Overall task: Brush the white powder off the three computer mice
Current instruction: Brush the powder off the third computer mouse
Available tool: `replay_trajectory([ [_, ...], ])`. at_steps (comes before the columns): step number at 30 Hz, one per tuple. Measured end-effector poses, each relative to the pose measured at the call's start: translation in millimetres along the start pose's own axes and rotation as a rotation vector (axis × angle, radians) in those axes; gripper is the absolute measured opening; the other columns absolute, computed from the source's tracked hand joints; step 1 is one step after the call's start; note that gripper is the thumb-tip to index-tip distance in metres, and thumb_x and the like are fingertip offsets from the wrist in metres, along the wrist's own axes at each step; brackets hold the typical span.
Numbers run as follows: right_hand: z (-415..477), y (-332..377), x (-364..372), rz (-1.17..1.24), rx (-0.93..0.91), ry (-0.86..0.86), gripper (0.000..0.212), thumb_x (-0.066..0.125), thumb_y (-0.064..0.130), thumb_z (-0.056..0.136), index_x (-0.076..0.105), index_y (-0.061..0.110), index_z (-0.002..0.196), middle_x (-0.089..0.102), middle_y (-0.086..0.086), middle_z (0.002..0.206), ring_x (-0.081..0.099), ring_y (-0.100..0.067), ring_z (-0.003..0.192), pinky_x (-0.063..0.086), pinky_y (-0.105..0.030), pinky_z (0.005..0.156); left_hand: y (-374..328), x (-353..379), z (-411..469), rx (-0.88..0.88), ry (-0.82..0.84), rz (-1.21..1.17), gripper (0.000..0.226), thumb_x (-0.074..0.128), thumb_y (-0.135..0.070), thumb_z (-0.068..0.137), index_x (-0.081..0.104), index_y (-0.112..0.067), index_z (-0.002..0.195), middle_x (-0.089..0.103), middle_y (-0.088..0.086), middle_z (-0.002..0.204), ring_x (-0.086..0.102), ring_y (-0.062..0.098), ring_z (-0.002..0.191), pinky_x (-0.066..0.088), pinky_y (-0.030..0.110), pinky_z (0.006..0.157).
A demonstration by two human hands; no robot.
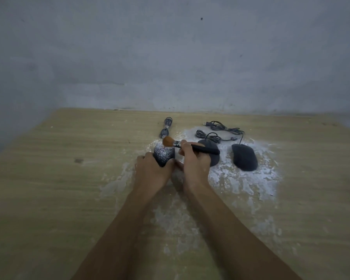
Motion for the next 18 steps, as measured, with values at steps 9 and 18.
replay_trajectory([
  [9, 5.7, 2.6, -1.5, -0.015, -0.101, -0.014, 0.033, 0.072, 0.022, 0.094, 0.071, 0.029, 0.061, 0.069, 0.012, 0.06, 0.068, 0.0, 0.062, 0.058, -0.061, 0.087, 3.7, -3.8, 5.3, -0.072, -0.02, -0.356, 0.033, 0.076, -0.033, 0.081, 0.056, -0.02, 0.105, 0.068, -0.001, 0.097, 0.065, 0.01, 0.083, 0.046, 0.02, 0.06],
  [18, 26.2, 38.1, -2.2, -0.052, -0.195, 0.001, 0.011, 0.069, 0.018, 0.097, 0.067, 0.014, 0.087, 0.067, 0.011, 0.065, 0.064, 0.001, 0.064, 0.059, -0.026, 0.068, 6.6, 13.6, 13.4, -0.274, 0.185, -1.016, 0.051, 0.075, -0.005, 0.085, 0.055, 0.005, 0.131, 0.069, 0.017, 0.119, 0.072, 0.025, 0.1, 0.06, 0.024, 0.073],
])
Point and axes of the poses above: each hand's wrist, its own z-axis towards the middle knuckle, its own x-axis out of the palm, y = z × x, the point moved 5 cm from there along z, towards the middle knuckle
